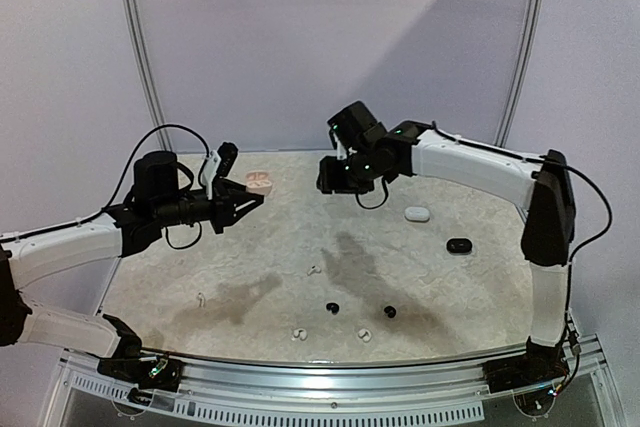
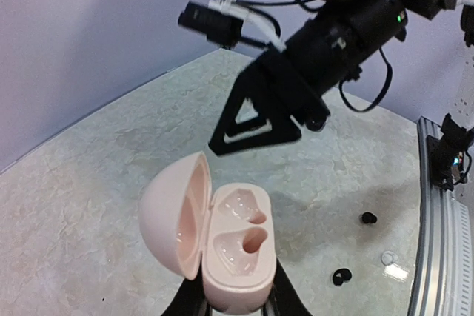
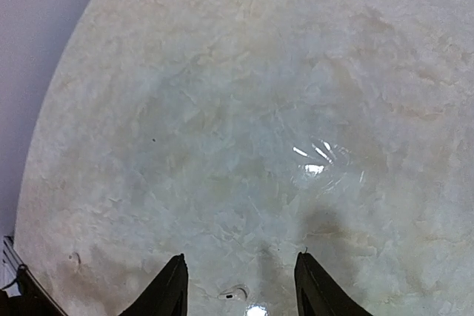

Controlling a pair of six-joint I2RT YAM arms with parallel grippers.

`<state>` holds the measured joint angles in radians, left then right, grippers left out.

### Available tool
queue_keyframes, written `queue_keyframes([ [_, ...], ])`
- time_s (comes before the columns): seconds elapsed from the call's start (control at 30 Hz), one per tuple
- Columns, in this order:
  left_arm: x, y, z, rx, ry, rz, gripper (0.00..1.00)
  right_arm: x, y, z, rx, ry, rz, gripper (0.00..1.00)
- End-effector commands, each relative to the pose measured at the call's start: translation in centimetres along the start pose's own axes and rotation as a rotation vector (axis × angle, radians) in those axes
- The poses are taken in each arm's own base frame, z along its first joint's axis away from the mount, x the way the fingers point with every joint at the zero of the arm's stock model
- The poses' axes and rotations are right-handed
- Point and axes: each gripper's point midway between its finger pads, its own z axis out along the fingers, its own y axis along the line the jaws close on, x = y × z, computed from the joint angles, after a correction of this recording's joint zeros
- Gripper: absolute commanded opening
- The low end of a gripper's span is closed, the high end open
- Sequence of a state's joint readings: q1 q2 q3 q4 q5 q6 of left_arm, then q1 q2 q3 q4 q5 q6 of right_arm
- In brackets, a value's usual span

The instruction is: Insert the wireless bluetooth earbuds into the charging case

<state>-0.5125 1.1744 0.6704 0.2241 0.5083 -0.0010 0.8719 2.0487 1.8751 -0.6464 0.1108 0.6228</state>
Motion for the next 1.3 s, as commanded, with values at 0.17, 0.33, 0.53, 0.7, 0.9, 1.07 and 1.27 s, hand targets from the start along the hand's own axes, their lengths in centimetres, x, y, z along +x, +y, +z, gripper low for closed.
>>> queue_keyframes([
  [0.17, 0.2, 1.4, -1.1, -0.123, -0.037, -0.014, 0.0, 9.4, 2.5, 7.9, 0.011, 0.296, -0.216, 0.48],
  [0.33, 0.8, 1.1, -1.2, -0.127, -0.036, -0.009, 0.0, 13.1, 3.6, 9.3, -0.037, 0.376, -0.32, 0.43],
  [0.53, 0.8, 0.9, -1.0, -0.121, -0.039, -0.001, 0.0, 16.9, 3.0, 10.6, -0.015, 0.467, -0.394, 0.22],
  [0.7, 0.8, 0.8, -1.0, -0.119, -0.039, 0.005, 0.0, 18.6, 2.2, 10.0, 0.011, 0.529, -0.42, 0.11],
  [0.9, 0.9, 0.8, -1.0, -0.122, -0.036, 0.011, 0.0, 20.3, 0.2, 8.6, 0.066, 0.607, -0.467, 0.06],
  [1.07, 1.1, 0.8, -1.0, -0.122, -0.032, 0.013, 0.0, 20.2, -0.6, 7.4, 0.094, 0.618, -0.489, 0.05],
  [1.27, 1.0, 0.8, -1.0, -0.124, -0.034, 0.025, 0.0, 20.1, -0.8, 6.7, 0.106, 0.629, -0.492, 0.05],
])
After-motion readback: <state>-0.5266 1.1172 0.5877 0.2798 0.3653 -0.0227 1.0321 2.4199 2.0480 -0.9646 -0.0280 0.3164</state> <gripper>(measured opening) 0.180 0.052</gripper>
